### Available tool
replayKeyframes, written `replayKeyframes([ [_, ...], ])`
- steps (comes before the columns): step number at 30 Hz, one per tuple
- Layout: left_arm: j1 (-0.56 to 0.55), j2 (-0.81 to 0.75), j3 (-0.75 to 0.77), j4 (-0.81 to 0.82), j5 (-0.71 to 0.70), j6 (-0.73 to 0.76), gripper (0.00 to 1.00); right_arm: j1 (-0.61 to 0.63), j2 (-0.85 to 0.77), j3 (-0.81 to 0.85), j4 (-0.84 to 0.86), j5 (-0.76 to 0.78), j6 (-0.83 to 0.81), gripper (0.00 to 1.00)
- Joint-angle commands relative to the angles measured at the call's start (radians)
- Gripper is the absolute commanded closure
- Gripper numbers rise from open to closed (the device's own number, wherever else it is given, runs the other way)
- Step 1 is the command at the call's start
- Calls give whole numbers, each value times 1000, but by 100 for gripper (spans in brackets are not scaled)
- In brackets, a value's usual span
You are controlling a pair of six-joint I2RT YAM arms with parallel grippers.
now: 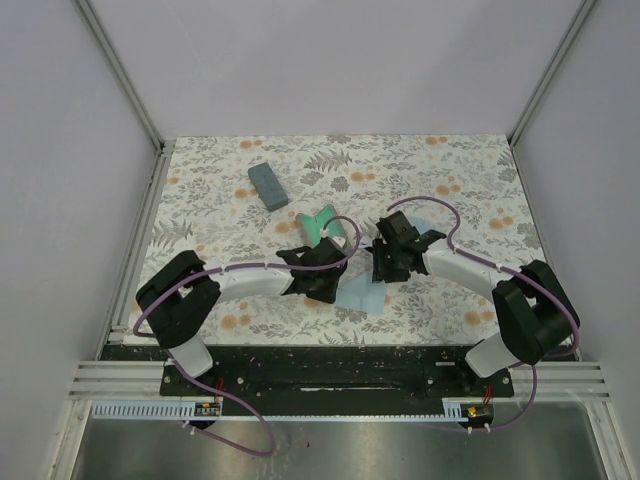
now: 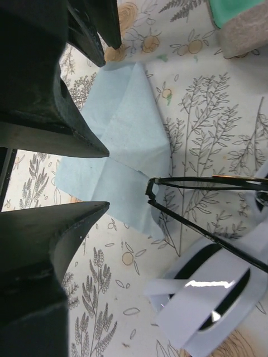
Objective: Organize the sunglasses
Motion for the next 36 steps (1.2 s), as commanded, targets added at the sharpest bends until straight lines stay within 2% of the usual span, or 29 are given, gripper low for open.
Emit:
replayKeyframes([
  [1, 0, -43, -53, 73, 70, -52, 70, -5, -39, -39, 66, -88, 32, 54],
  [8, -4, 2, -42, 90, 121, -62, 70, -3, -16, -51, 95, -122, 51, 55],
  [11, -6, 31, -24, 76, 119, -62, 73, -3, -18, -53, 95, -124, 54, 55],
  [13, -6, 46, -18, 67, 113, -65, 79, -2, -18, -53, 97, -127, 55, 55],
  [18, -6, 66, -10, 50, 81, -90, 100, -2, -15, -60, 111, -147, 69, 55],
  [25, -7, 46, 7, 26, 18, -96, 100, 7, 5, -66, 149, -180, 101, 55],
  [36, -6, 6, 16, -14, -8, -73, 100, 64, 83, -19, 118, -121, 127, 57],
])
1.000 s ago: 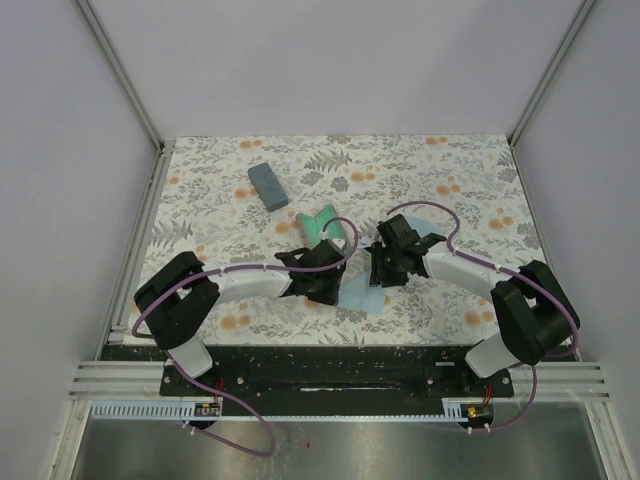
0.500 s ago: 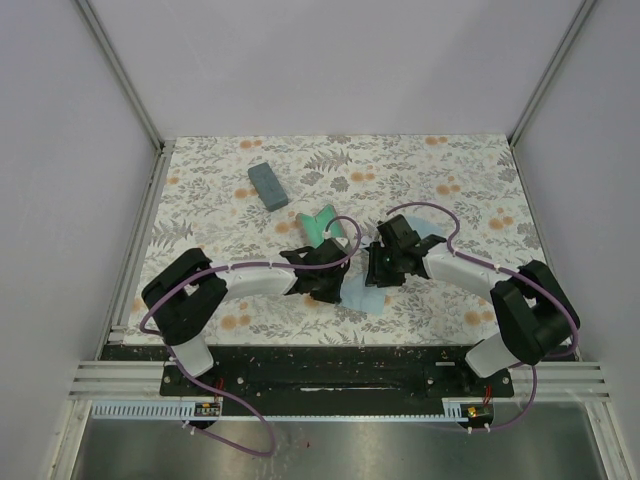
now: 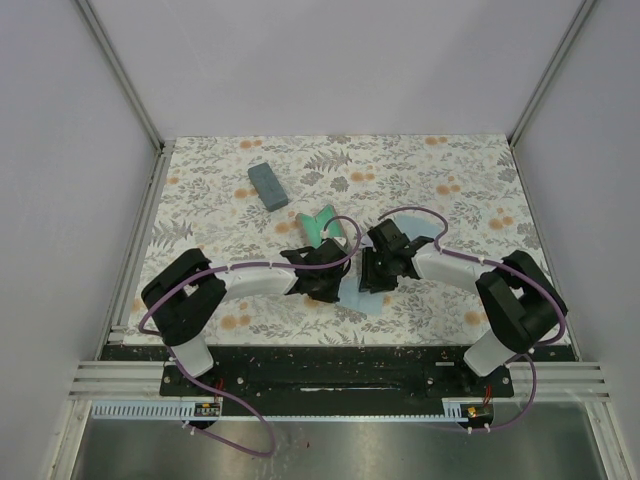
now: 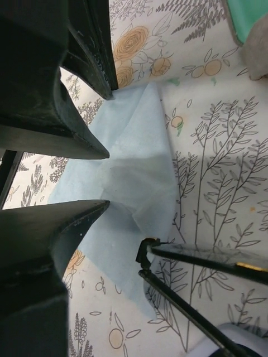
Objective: Organize the sunglasses
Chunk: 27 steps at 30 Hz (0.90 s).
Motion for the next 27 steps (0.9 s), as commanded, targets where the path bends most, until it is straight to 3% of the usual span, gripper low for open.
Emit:
replayKeyframes([
  [1, 3, -26, 23, -30, -37, 15, 100, 17, 11, 35, 1, 25, 24, 57],
  [16, 3, -21, 23, -27, -39, 21, 100, 45, 60, 62, 11, 30, 36, 69],
  [20, 1, -23, 21, -25, -36, 21, 100, 45, 81, 76, 11, 31, 38, 79],
  [25, 3, -32, 15, -27, -40, 26, 100, 43, 63, 76, 17, 44, 41, 99],
  [27, 3, -35, 15, -31, -40, 27, 100, 45, 51, 82, 15, 42, 39, 100],
])
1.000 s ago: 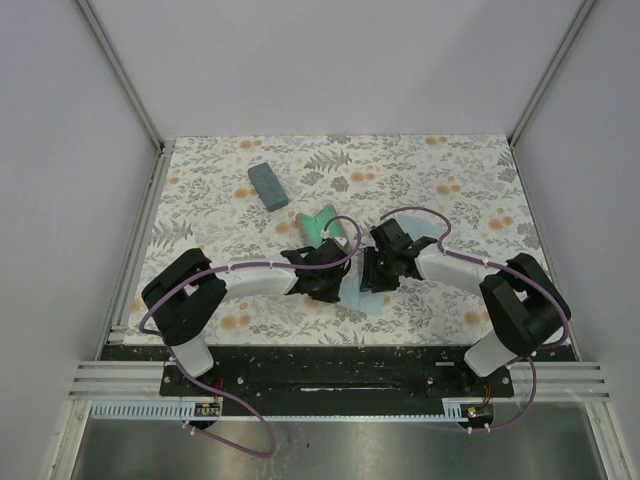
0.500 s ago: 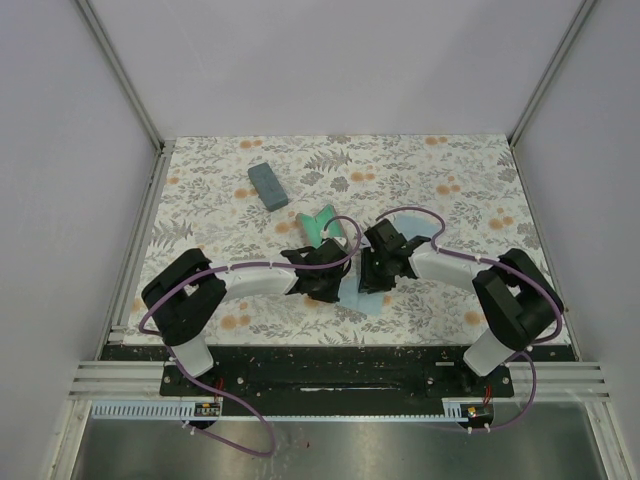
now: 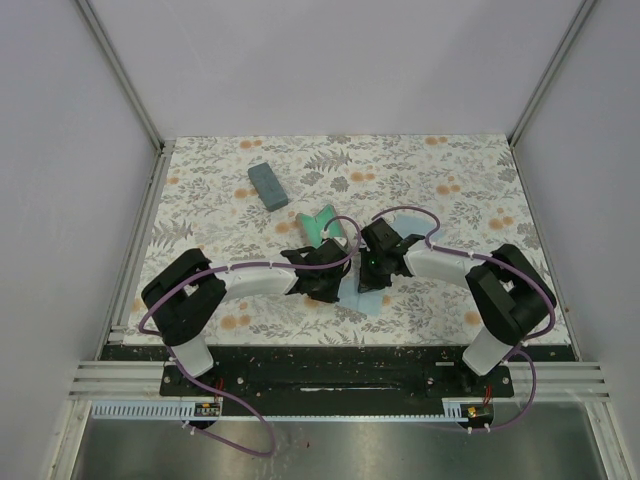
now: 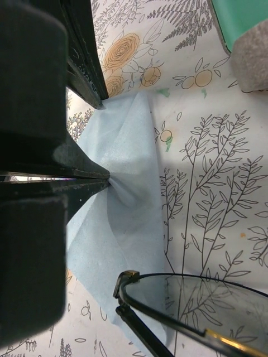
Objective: Organize the sunglasses
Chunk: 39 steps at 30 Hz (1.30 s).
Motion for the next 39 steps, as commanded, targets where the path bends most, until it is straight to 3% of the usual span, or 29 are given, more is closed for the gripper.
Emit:
replayKeyframes([
  [1, 3, -33, 12, -22, -29, 22, 100, 13, -24, 33, 11, 29, 4, 100],
  [17, 15, -42, 130, -176, -63, 145, 100, -85, -31, 179, -62, -97, -24, 100],
  [25, 9, -34, 171, -187, -11, 180, 100, -155, -4, 208, -64, -166, -50, 100],
  [39, -114, 71, 315, -256, -52, 191, 100, -214, 7, 157, -62, -204, -102, 97],
])
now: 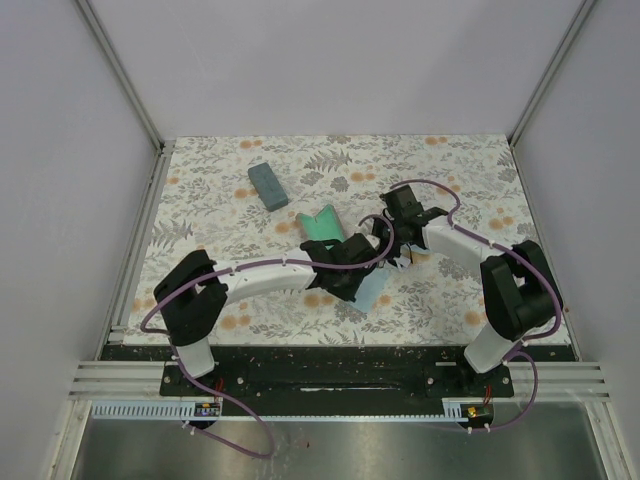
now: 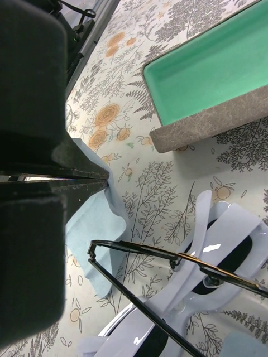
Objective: Organize the sunglasses
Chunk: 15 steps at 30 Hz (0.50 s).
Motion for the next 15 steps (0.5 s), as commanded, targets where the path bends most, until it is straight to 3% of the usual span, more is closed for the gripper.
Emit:
replayKeyframes([
  [1, -26, 39, 64, -30, -34, 11, 100, -14, 10, -8, -5, -35, -43, 97],
  [5, -40, 47, 67, -35, -43, 5, 100, -26, 1, -18, -5, -36, -66, 85],
  [6, -41, 47, 69, -38, -41, 6, 100, -31, -2, -22, -5, -39, -72, 86],
  [9, -46, 46, 70, -49, -53, 9, 100, -44, -5, -30, -8, -52, -98, 100],
  [15, -46, 33, 50, -66, -95, -3, 100, -45, -5, -59, -5, -102, -104, 100],
])
